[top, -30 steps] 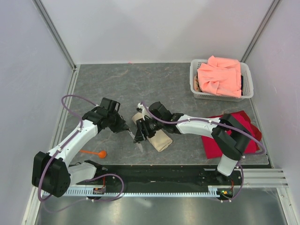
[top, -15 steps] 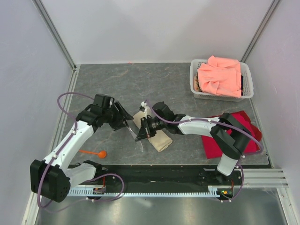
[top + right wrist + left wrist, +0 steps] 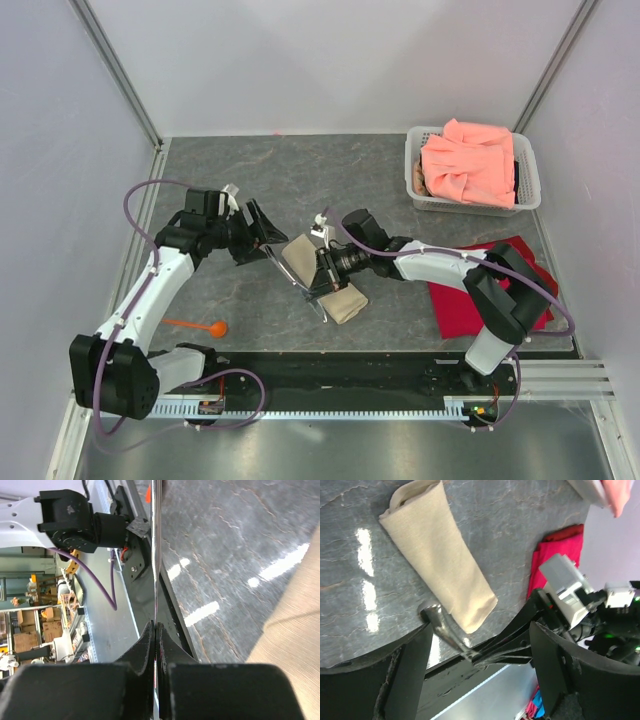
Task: Fold the napkin into a case and place the utensils inside
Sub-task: Pass from the left arm to the right, then pass from the right arm to the left
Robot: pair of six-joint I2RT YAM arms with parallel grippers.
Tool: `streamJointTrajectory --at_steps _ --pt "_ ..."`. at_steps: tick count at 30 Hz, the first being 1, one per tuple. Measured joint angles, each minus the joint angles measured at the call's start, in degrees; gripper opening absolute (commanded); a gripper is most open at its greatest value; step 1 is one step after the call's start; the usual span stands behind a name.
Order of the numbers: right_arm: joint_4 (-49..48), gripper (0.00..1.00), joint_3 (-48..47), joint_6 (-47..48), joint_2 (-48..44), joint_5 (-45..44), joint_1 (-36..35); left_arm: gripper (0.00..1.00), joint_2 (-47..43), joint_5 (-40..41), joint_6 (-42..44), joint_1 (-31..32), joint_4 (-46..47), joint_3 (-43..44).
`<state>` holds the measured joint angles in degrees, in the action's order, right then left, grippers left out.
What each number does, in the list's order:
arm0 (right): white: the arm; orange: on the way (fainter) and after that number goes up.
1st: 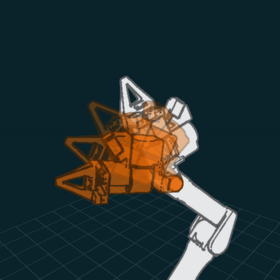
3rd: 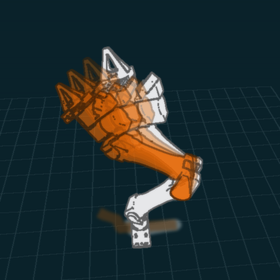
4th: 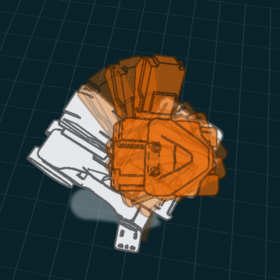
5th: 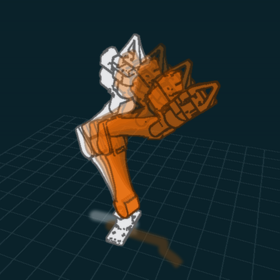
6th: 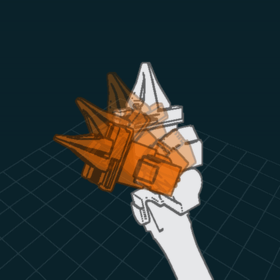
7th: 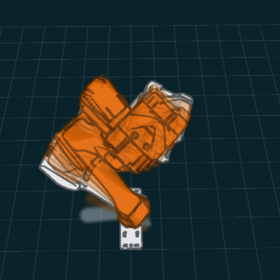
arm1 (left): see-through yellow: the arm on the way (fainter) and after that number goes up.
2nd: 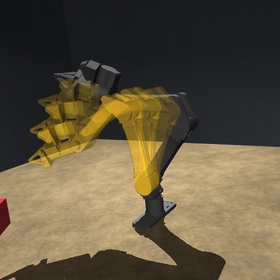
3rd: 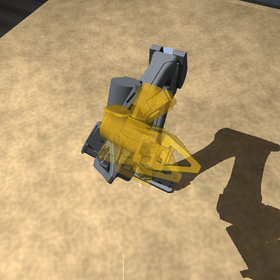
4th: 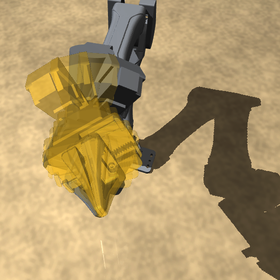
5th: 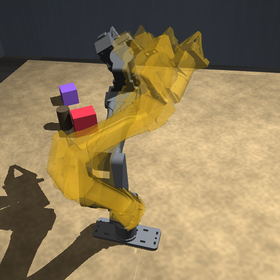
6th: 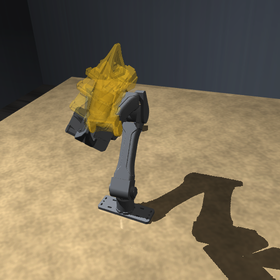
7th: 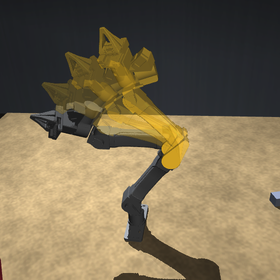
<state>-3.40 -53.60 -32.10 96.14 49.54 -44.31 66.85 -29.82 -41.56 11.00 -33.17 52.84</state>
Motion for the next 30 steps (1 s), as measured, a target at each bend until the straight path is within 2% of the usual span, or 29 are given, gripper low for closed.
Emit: streamJointTrajectory --at_steps 9,14,16,17,18,20,21,22,23,24,25,27,28,30 --pt "4.94 0.0 -0.37 2.73 -0.04 -0.07 1.73 0.8 0.52 6.03 1.49 1.11 -3.69 2.32" --pt "6.6 0.0 -2.56 2.97 -0.09 -0.04 1.68 0.77 4.79 8.04 1.49 2.84 -4.26 3.85" --pt "6.82 0.0 -3.3 2.99 -0.09 -0.04 1.68 0.72 6.56 9.18 1.46 3.45 -4.26 4.44" --pt "6.95 0.0 -3.58 2.99 -0.09 -0.04 1.68 0.66 7.19 9.77 1.46 3.67 -4.2 4.63" --pt "6.99 0.0 -3.72 2.99 -0.09 -0.04 1.68 0.53 7.65 10.23 1.46 3.85 -4.17 4.74" --pt "7.13 0.0 -3.8 2.99 -0.09 -0.02 1.68 0.38 8.07 10.67 1.4 4.02 -4.22 4.74" --pt "7.34 0.0 -3.8 3.02 -0.09 -0.04 1.68 0.12 8.17 10.97 1.4 4.13 -4.2 4.74" --pt "7.61 0.04 -3.82 3.19 -0.09 -0.24 1.68 0.05 8.2 11.21 1.33 4.15 -4.15 4.74" --pt "8.79 0.09 -4.13 3.72 -0.09 -0.85 1.62 0.02 8.2 11.39 1.01 4.17 -4.11 4.74" --pt "10.1 0.16 -4.7 4.46 -0.09 -1.92 1.4 0.02 8.2 11.26 0.37 4.22 -3.8 4.74" --pt "11.74 0.28 -5.57 5.29 -0.09 -3.54 1.14 0.02 8.2 11.34 -0.11 4.28 -3.23 4.74" --pt "16.09 0.41 -8.26 7.06 -0.09 -7.93 -0.31 0.02 8.07 12.07 -0.33 4.48 -3.02 4.74" --pt "17.92 0.52 -9.66 7.98 -0.11 -10.38 -1.05 0.02 7.96 12.26 -0.46 4.5 -3.39 4.61" --pt "21.24 0.61 -12.31 9.18 -0.33 -16.22 -2.64 0.02 7.69 12.98 -0.79 4.5 -4.2 4.17"
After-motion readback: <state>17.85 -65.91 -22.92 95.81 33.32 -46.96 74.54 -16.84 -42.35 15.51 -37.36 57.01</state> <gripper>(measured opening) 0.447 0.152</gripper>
